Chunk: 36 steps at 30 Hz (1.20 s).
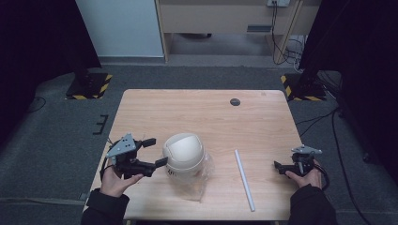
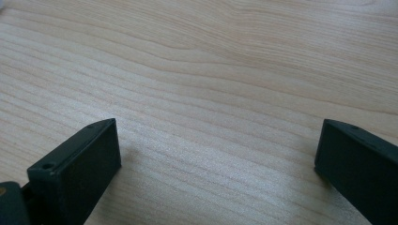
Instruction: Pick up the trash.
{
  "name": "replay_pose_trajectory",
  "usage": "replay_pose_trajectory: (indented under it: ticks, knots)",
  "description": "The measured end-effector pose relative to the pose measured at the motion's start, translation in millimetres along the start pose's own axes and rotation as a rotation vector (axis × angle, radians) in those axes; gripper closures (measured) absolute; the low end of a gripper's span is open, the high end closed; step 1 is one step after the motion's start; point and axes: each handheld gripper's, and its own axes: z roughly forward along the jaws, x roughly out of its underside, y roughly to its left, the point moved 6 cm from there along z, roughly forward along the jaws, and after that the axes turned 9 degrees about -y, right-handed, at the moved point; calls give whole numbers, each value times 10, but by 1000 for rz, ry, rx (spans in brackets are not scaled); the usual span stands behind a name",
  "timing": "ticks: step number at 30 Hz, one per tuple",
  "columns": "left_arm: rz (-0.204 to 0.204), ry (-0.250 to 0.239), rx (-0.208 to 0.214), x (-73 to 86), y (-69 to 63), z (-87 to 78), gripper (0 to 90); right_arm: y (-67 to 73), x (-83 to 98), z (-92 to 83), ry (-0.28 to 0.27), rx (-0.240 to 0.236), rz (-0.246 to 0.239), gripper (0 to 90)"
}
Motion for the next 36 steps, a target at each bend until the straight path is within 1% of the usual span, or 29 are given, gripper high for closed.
replay_pose_trajectory:
  ticks: [4,6,7,9,11,12,17,21,23,29,31,33,34,35,36]
  knots:
    - [2,8,26,9,-44,114,117,2,1,-1,1,0,1,8]
    - [3,11,31,14,-50,138,117,3,0,-1,0,1,2,8]
    - [8,16,36,23,-62,191,117,4,2,-1,1,1,3,8]
    - [9,17,42,26,-70,219,117,6,2,-3,2,1,4,8]
    - [9,25,52,40,-91,293,105,6,2,-2,1,0,3,8]
    - [4,25,54,44,-97,310,93,7,2,-4,2,-1,3,8]
    - [7,34,64,64,-111,342,74,6,2,-4,2,-1,3,8]
    - [-27,29,76,68,-91,362,58,7,2,-3,1,0,3,8]
    - [-34,29,76,68,-90,369,46,7,2,-2,1,1,2,8]
    - [-28,29,65,60,-96,381,50,7,2,-2,1,1,2,8]
    - [-22,23,62,43,-100,375,73,8,2,-3,1,0,2,8]
    - [-16,13,50,22,-98,366,101,8,3,-4,2,-1,-1,8]
    - [-13,11,45,13,-97,362,101,8,3,-4,2,-1,-1,8]
    - [-14,-2,36,-8,-95,354,102,9,3,-4,0,-2,-2,8]
    - [-14,-2,36,-8,-95,354,103,11,3,-4,1,-2,-1,8]
